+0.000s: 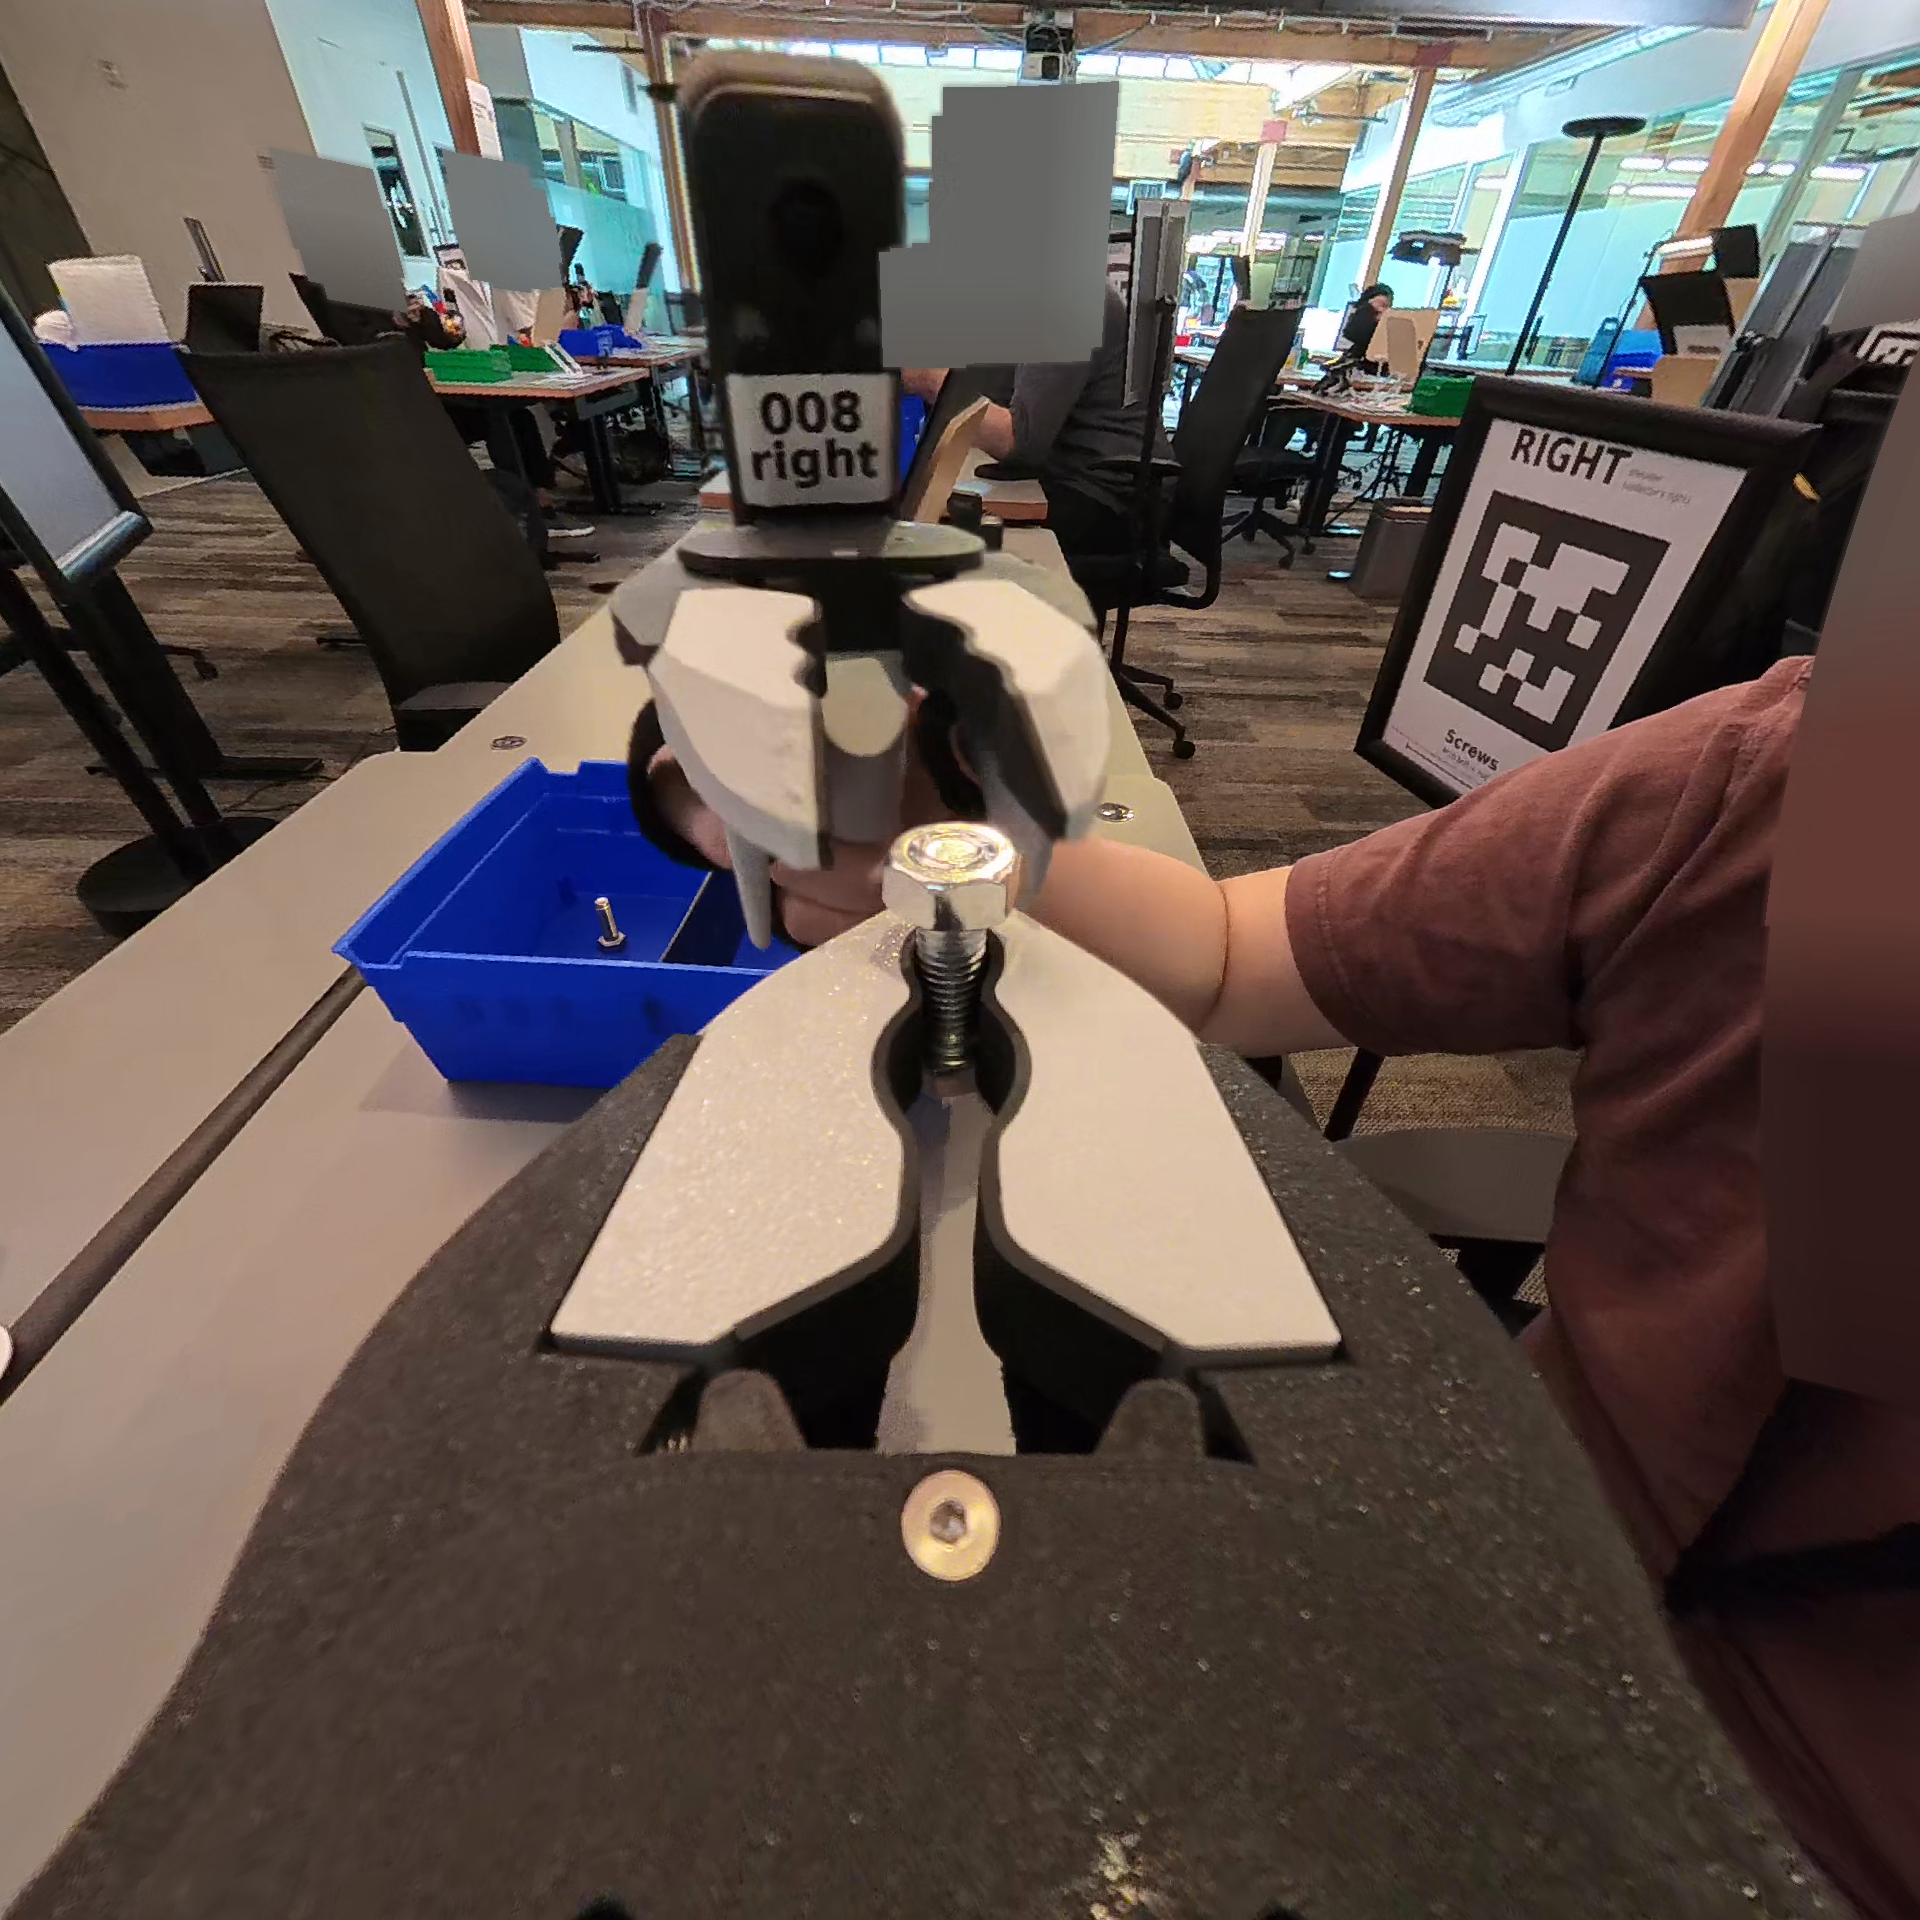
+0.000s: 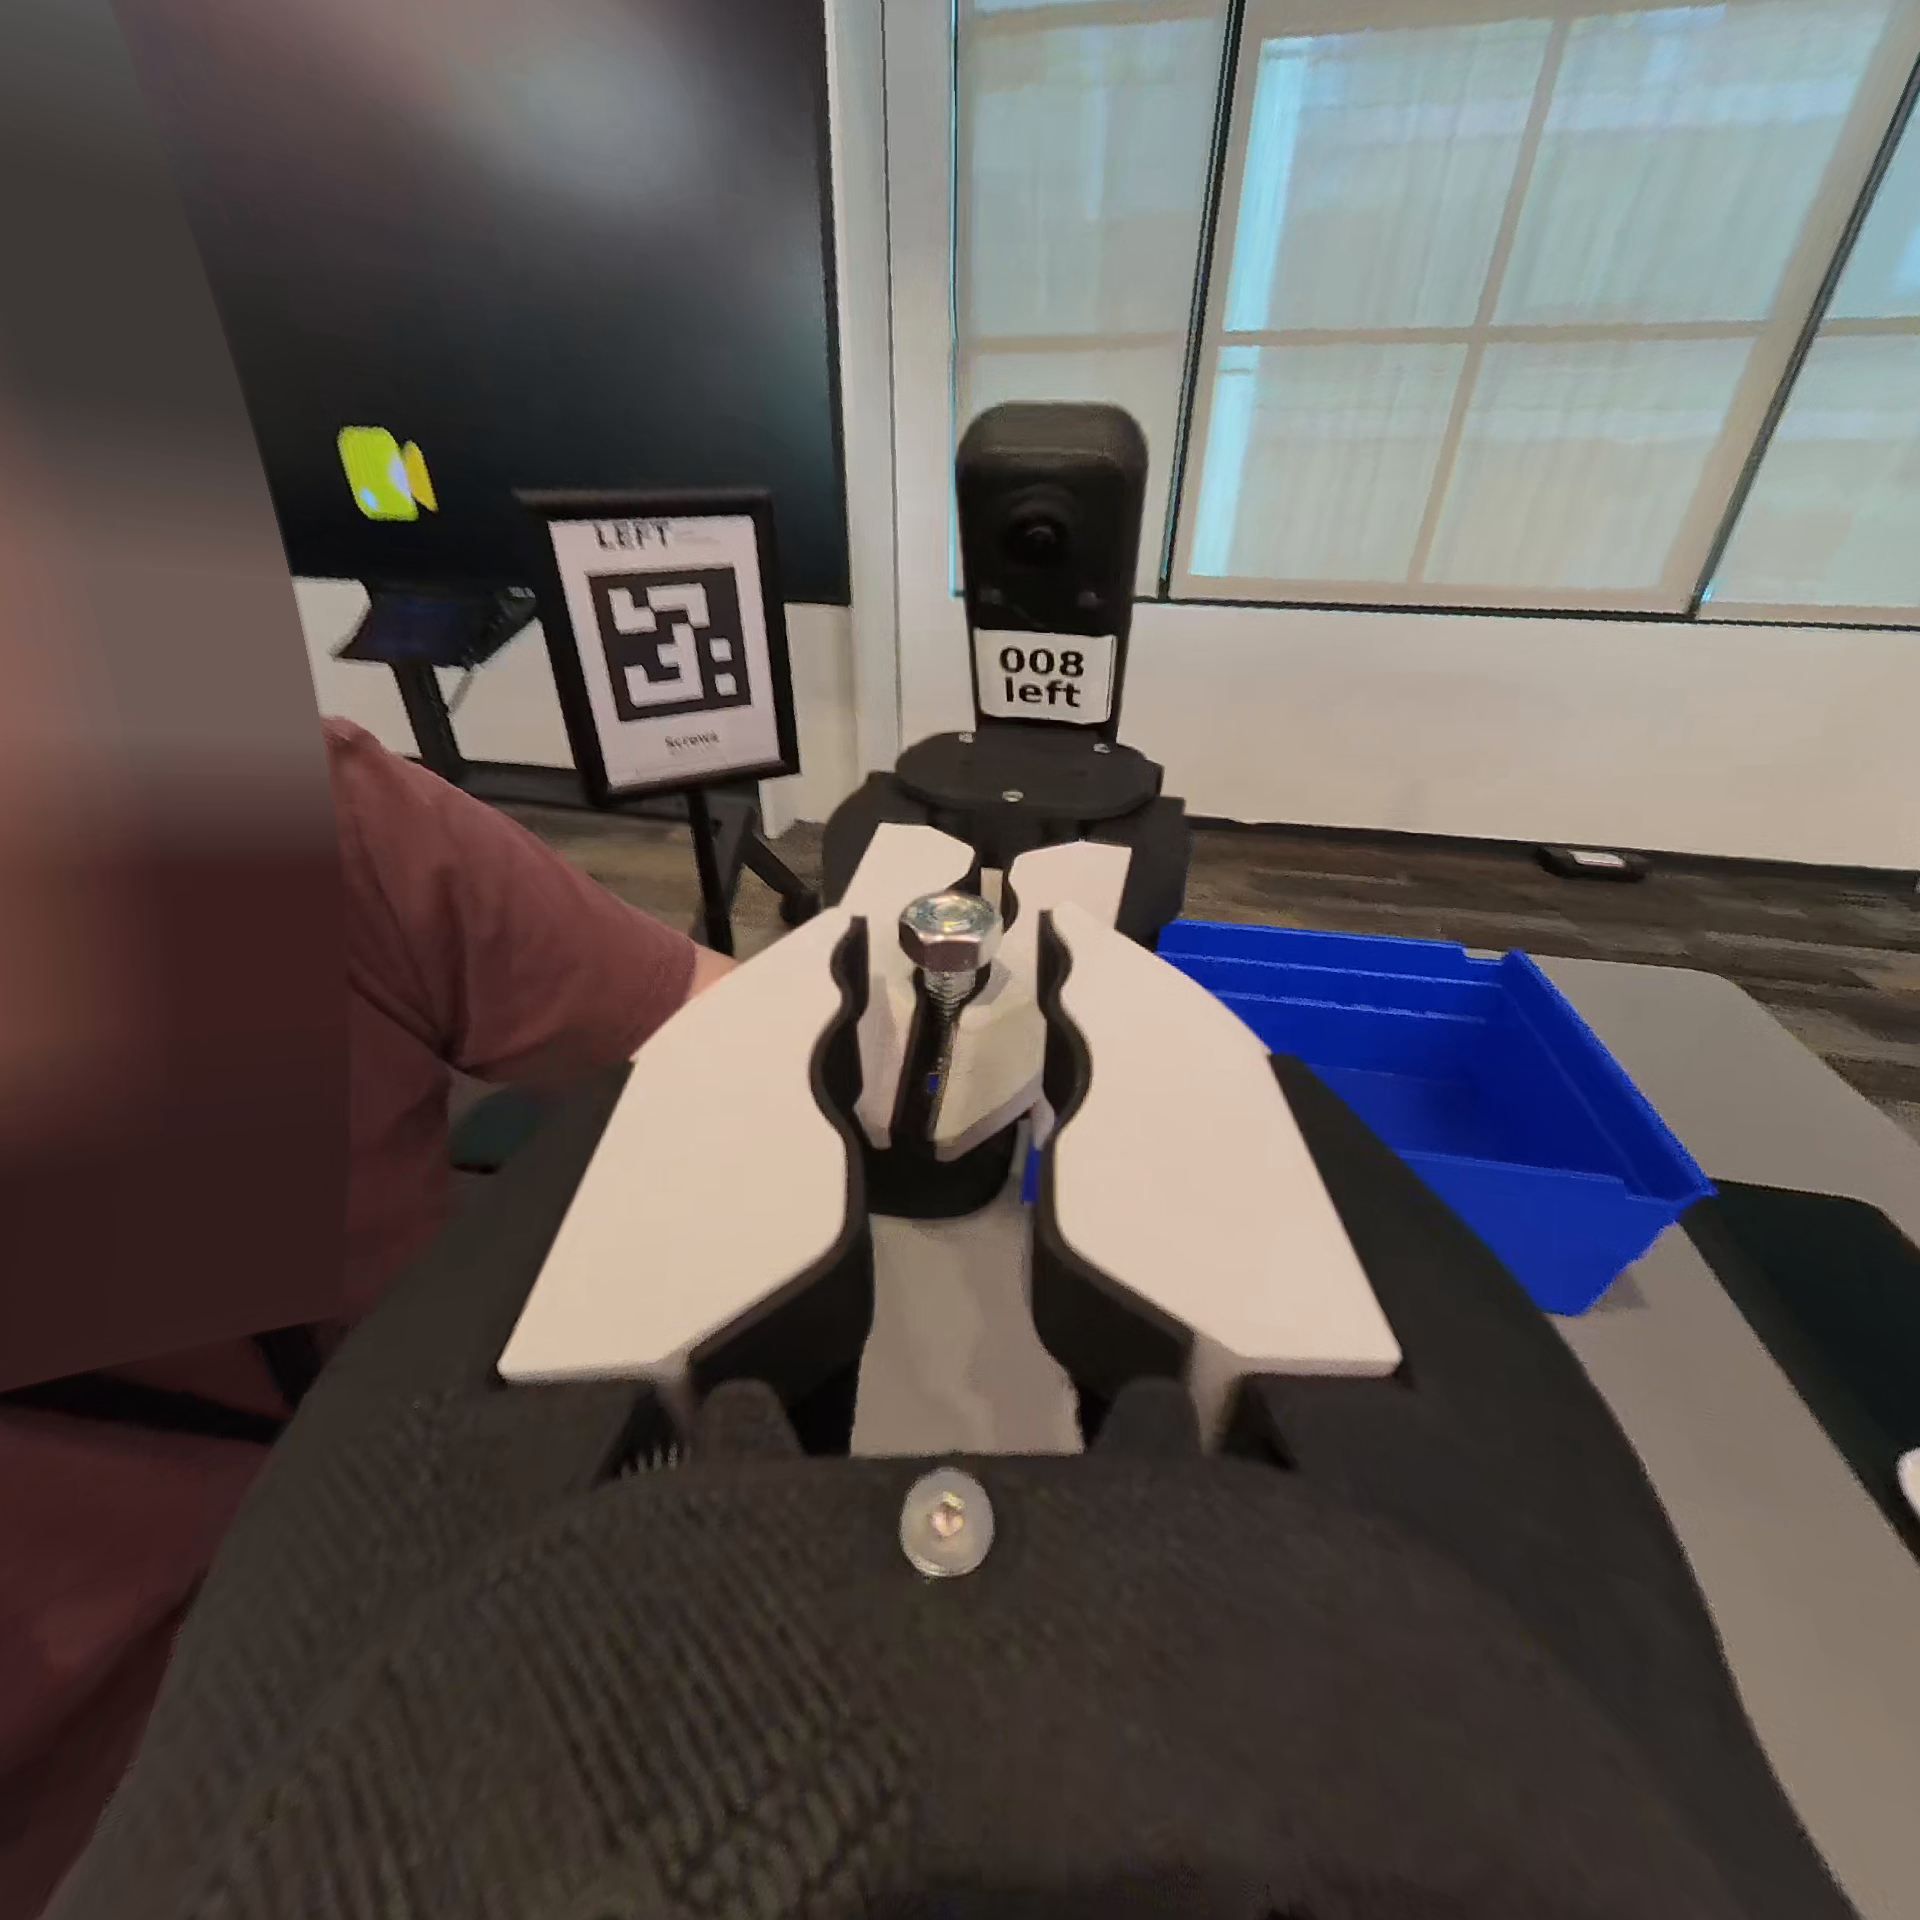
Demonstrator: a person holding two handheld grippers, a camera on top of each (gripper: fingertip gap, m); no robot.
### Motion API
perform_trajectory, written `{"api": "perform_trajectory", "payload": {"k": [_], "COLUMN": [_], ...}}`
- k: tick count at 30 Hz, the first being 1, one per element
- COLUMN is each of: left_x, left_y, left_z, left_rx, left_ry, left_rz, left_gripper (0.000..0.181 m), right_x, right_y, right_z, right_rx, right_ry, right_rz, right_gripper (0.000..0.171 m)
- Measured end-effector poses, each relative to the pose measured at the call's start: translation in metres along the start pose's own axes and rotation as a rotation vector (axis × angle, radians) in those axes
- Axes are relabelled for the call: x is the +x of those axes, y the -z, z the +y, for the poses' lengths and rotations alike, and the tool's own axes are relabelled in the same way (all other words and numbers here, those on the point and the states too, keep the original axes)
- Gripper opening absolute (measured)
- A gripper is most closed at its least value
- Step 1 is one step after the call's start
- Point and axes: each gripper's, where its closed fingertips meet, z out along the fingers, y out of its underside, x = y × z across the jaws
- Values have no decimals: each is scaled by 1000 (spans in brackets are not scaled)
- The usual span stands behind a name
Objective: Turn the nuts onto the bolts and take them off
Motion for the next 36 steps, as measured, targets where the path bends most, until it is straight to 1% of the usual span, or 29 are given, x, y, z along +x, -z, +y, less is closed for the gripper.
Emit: {"api": "perform_trajectory", "payload": {"k": [2,4,5,7,12,15,17,18,20,24,27,30,32,33,36], "left_x": [2,1,0,2,2,4,3,3,4,4,5,6,4,5,4], "left_y": [-2,-2,-1,1,-1,-3,-3,-1,1,1,-1,-3,-1,0,1], "left_z": [1,0,0,-2,1,2,1,0,-3,-3,-1,0,-1,-2,-2], "left_rx": [-2,-1,3,14,-6,-13,-12,-7,4,1,-10,-14,-8,-4,-9], "left_ry": [4,6,10,17,-2,-4,-7,-6,-1,-8,-8,-8,-7,-3,-10], "left_rz": [13,1,1,14,3,12,0,-1,7,3,8,11,-1,8,-2], "left_gripper": [4,4,4,4,4,4,4,4,4,4,4,4,4,4,4], "right_x": [3,9,16,22,-4,3,5,9,17,-2,-3,2,11,13,0], "right_y": [-2,4,8,13,0,-3,3,6,12,4,-3,1,8,11,8], "right_z": [4,4,4,4,-3,4,3,3,3,-3,0,2,0,-2,-6], "right_rx": [-15,1,10,10,19,-13,0,7,4,14,6,8,25,33,36], "right_ry": [23,-26,-49,-34,-6,13,-29,-46,-51,-16,-6,-28,-45,-46,-28], "right_rz": [23,9,27,58,-28,17,-10,-2,34,-27,-15,-16,12,21,-26], "right_gripper": [32,32,24,25,33,33,33,29,27,32,32,32,27,27,29]}}
